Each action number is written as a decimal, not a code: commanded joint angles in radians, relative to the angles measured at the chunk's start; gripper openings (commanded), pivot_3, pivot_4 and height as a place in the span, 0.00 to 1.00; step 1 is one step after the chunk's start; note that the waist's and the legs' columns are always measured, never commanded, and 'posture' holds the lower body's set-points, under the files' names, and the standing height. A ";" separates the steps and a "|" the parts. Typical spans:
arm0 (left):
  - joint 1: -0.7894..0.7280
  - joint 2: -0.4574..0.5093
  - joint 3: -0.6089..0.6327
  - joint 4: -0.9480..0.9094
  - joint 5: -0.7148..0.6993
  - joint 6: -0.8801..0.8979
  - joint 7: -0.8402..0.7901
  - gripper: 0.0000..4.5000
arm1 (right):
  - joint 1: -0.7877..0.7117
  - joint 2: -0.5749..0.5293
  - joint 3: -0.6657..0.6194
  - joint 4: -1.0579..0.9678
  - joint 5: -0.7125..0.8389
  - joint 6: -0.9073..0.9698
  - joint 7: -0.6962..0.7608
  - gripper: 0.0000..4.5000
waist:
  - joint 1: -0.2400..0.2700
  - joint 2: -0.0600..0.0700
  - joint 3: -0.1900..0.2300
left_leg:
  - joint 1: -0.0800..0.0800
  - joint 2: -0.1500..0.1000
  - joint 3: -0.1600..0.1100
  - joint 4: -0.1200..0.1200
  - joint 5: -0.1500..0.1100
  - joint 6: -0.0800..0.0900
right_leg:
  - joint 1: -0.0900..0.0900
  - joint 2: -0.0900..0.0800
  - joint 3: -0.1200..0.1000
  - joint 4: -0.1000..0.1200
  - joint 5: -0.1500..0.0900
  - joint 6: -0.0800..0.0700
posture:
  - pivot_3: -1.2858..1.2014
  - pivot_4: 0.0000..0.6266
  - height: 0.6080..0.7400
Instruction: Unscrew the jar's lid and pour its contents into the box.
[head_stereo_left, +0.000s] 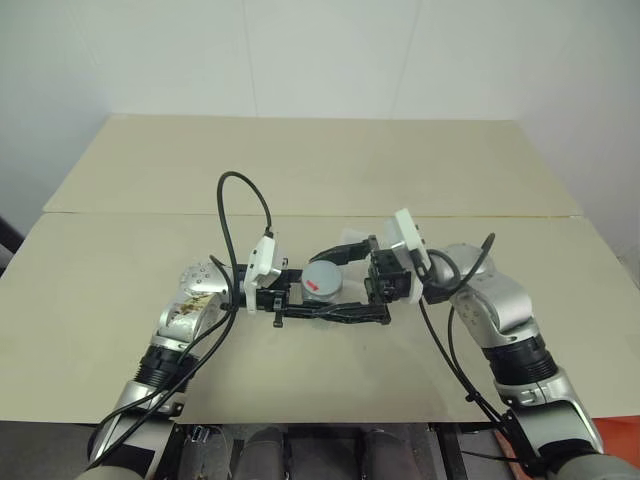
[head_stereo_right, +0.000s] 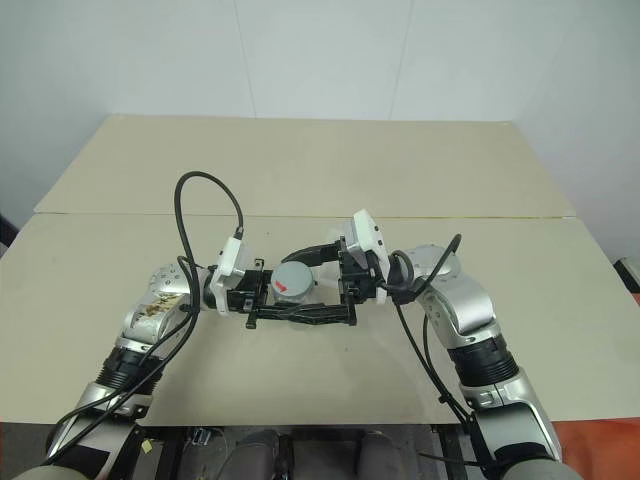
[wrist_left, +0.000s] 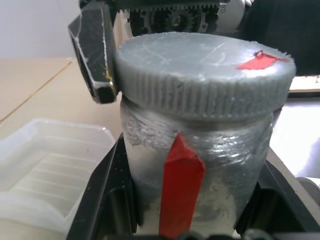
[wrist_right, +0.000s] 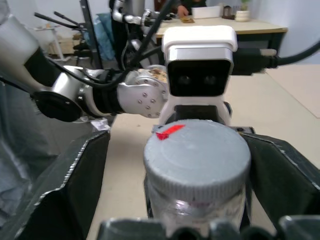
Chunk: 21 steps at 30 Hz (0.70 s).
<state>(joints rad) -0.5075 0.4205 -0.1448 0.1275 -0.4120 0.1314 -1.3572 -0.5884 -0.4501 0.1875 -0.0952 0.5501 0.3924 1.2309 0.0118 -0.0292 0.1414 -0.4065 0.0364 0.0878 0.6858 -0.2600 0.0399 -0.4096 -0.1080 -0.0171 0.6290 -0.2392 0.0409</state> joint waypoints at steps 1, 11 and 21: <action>0.005 0.006 0.036 -0.020 0.001 -0.012 0.053 0.43 | 0.043 -0.011 -0.060 -0.101 -0.007 -0.011 -0.085 1.00 | 0.000 0.000 0.000 | 0.000 0.000 0.000 0.000 0.000 0.000 | 0.000 0.000 0.000 0.000 0.000 0.000 | 0.52 0.24 1.00; 0.016 0.005 0.044 -0.018 0.000 0.003 0.098 0.43 | 0.131 0.083 -0.029 -0.346 -0.072 0.082 -0.449 1.00 | -0.005 0.000 0.000 | 0.000 0.000 0.000 0.000 0.000 -0.001 | -0.001 0.000 0.001 0.000 0.000 0.000 | 0.52 0.24 1.00; 0.004 0.006 0.042 -0.014 0.000 0.007 0.094 0.43 | 0.096 0.158 0.032 -0.270 -0.193 0.112 -0.609 1.00 | -0.003 0.000 0.000 | -0.001 0.000 0.000 0.000 0.000 0.000 | -0.001 0.000 0.000 0.000 0.000 0.000 | 0.52 0.24 1.00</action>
<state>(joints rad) -0.4918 0.4253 -0.1123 0.1309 -0.3984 0.1393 -1.2595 -0.4698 -0.2977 0.2271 -0.3608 0.3764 0.5055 0.6502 0.0085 -0.0291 0.1414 -0.4072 0.0365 0.0884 0.6857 -0.2598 0.0395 -0.4106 -0.1080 -0.0169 0.6292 -0.2393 0.0409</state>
